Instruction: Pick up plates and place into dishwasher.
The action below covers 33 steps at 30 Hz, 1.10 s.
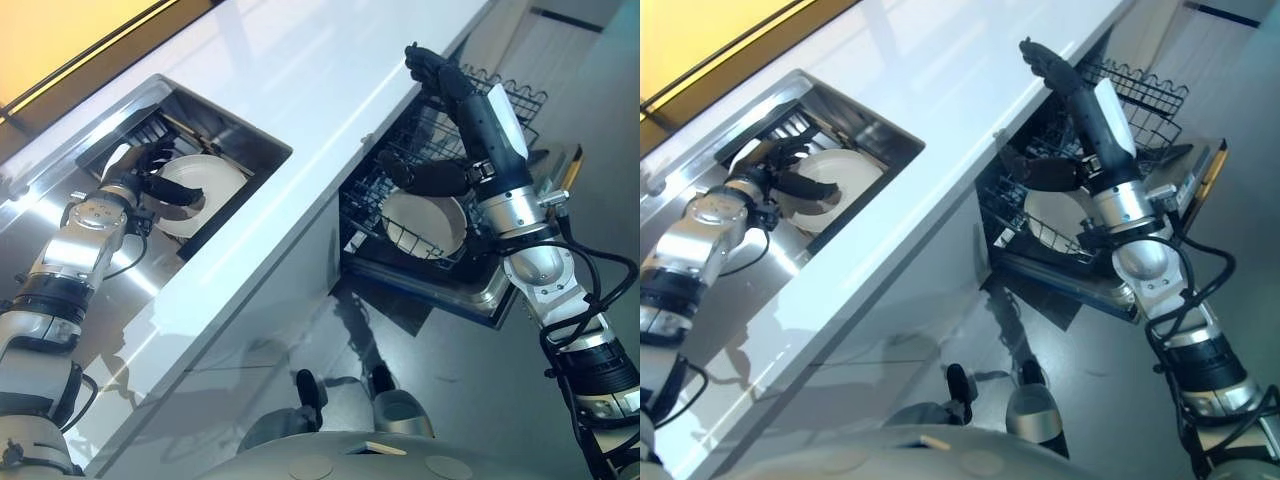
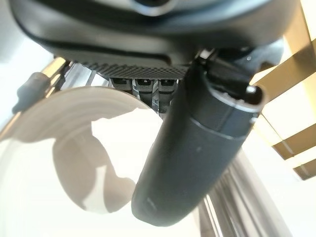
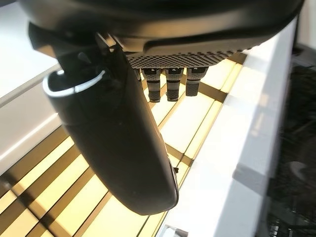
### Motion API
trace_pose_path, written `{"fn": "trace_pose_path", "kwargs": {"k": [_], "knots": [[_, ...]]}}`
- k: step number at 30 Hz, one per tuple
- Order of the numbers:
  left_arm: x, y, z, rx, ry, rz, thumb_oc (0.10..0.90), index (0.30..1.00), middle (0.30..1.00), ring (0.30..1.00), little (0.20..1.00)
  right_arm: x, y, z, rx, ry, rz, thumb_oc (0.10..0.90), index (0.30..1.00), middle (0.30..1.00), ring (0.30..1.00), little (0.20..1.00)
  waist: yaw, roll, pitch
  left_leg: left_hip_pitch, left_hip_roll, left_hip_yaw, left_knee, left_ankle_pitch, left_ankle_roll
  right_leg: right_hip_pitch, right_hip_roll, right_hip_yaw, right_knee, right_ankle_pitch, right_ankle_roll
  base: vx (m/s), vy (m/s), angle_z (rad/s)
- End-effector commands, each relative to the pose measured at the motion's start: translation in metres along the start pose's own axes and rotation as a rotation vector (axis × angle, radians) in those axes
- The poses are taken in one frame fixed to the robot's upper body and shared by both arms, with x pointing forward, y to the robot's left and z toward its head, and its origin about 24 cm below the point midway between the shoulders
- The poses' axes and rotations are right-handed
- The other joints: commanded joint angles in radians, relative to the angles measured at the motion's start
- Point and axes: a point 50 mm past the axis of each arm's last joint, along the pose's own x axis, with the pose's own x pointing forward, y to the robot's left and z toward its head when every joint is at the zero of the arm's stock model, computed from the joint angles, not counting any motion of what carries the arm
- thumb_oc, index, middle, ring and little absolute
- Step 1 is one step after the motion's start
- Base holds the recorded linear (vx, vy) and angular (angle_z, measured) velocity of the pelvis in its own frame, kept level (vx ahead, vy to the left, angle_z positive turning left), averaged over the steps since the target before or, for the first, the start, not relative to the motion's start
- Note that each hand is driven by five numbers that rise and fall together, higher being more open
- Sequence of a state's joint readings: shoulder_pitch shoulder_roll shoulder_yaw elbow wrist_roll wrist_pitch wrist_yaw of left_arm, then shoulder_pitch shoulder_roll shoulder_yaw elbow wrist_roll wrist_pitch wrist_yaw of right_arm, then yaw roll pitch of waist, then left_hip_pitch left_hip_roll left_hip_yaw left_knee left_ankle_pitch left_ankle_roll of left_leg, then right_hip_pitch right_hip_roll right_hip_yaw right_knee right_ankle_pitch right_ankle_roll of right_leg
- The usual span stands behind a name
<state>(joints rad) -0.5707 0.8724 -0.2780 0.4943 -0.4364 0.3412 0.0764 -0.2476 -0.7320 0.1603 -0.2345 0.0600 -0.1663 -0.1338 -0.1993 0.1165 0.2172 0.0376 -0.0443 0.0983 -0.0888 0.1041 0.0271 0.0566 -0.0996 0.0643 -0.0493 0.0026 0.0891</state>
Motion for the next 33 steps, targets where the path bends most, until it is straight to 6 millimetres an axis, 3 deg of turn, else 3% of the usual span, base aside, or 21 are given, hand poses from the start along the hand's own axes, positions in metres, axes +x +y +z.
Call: {"fn": "trace_pose_path", "kwargs": {"k": [1, 7, 13, 17, 22, 26, 31, 32, 33], "knots": [[0.005, 0.018, 0.043, -0.094, -0.14, 0.098, 0.8, 0.9, 0.9, 0.9, 0.9, 0.015, -0.018, 0.043, -0.026, -0.233, -0.017, 0.8, 0.9, 0.9, 0.9, 0.9, -0.007, 0.05, -0.074, 0.021, -0.093, 0.017, 0.015, -0.106, 0.015, -0.127, 0.006, 0.015, 0.099, 0.026, 0.039, 0.06, 0.128, -0.15], [0.007, 0.03, 0.044, -0.113, -0.109, 0.169, 0.8, 0.9, 0.9, 0.9, 0.9, 0.015, -0.023, 0.044, -0.054, -0.225, 0.002, 0.8, 0.9, 0.9, 0.9, 0.9, -0.029, 0.067, -0.043, 0.002, -0.096, 0.044, 0.029, -0.105, 0.01, -0.155, 0.002, 0.027, 0.106, 0.03, 0.043, 0.06, 0.1, -0.16], [0.004, 0.056, 0.045, -0.184, -0.113, 0.321, 0.8, 0.9, 0.9, 0.9, 0.9, 0.013, -0.029, 0.043, -0.09, -0.212, 0.0, 0.8, 0.9, 0.9, 0.9, 0.9, -0.044, 0.073, -0.011, -0.022, -0.095, 0.07, 0.045, -0.105, 0.004, -0.182, -0.002, 0.04, 0.105, 0.036, 0.044, 0.02, 0.071, -0.16], [0.004, 0.063, 0.039, -0.233, -0.073, 0.317, 0.8, 0.9, 0.9, 0.9, 0.9, 0.013, -0.034, 0.044, -0.106, -0.22, 0.004, 0.8, 0.9, 0.9, 0.9, 0.9, -0.051, 0.077, -0.001, -0.034, -0.094, 0.076, 0.053, -0.104, 0.0, -0.194, -0.004, 0.047, 0.108, 0.038, 0.043, 0.02, 0.048, -0.12], [0.009, 0.043, 0.019, -0.254, 0.035, 0.13, 0.8, 0.9, 0.9, 0.9, 0.9, 0.015, -0.036, 0.047, -0.111, -0.227, 0.008, 0.8, 0.9, 0.9, 0.9, 0.9, -0.052, 0.079, 0.011, -0.044, -0.093, 0.075, 0.061, -0.103, -0.001, -0.202, -0.005, 0.048, 0.111, 0.039, 0.042, -0.01, 0.023, -0.01], [0.009, 0.012, -0.012, -0.211, 0.17, -0.062, 0.8, 0.9, 0.9, 0.9, 0.9, 0.017, -0.035, 0.05, -0.113, -0.237, -0.013, 0.8, 0.9, 0.9, 0.9, 0.9, -0.042, 0.075, 0.028, -0.047, -0.093, 0.061, 0.07, -0.103, 0.0, -0.198, -0.004, 0.045, 0.117, 0.041, 0.043, -0.04, -0.013, 0.01], [0.004, -0.003, -0.035, -0.177, 0.251, -0.135, 0.8, 0.9, 0.9, 0.9, 0.9, 0.016, -0.035, 0.048, -0.121, -0.225, -0.033, 0.8, 0.9, 0.9, 0.9, 0.9, -0.027, 0.073, 0.029, -0.034, -0.095, 0.048, 0.07, -0.109, 0.003, -0.182, -0.007, 0.028, 0.117, 0.037, 0.043, 0.0, -0.006, 0.01], [0.003, -0.004, -0.038, -0.174, 0.262, -0.137, 0.764, 0.869, 0.869, 0.869, 0.864, 0.015, -0.035, 0.048, -0.123, -0.223, -0.036, 0.8, 0.9, 0.9, 0.9, 0.9, -0.025, 0.073, 0.028, -0.032, -0.096, 0.046, 0.071, -0.111, 0.004, -0.177, -0.007, 0.027, 0.116, 0.036, 0.043, 0.0, 0.0, 0.0], [0.002, -0.003, -0.041, -0.171, 0.274, -0.141, 0.665, 0.785, 0.785, 0.785, 0.765, 0.015, -0.036, 0.047, -0.126, -0.221, -0.039, 0.8, 0.9, 0.9, 0.9, 0.9, -0.023, 0.072, 0.027, -0.03, -0.096, 0.045, 0.07, -0.111, 0.004, -0.176, -0.008, 0.024, 0.115, 0.036, 0.043, 0.0, 0.0, 0.0]]}}
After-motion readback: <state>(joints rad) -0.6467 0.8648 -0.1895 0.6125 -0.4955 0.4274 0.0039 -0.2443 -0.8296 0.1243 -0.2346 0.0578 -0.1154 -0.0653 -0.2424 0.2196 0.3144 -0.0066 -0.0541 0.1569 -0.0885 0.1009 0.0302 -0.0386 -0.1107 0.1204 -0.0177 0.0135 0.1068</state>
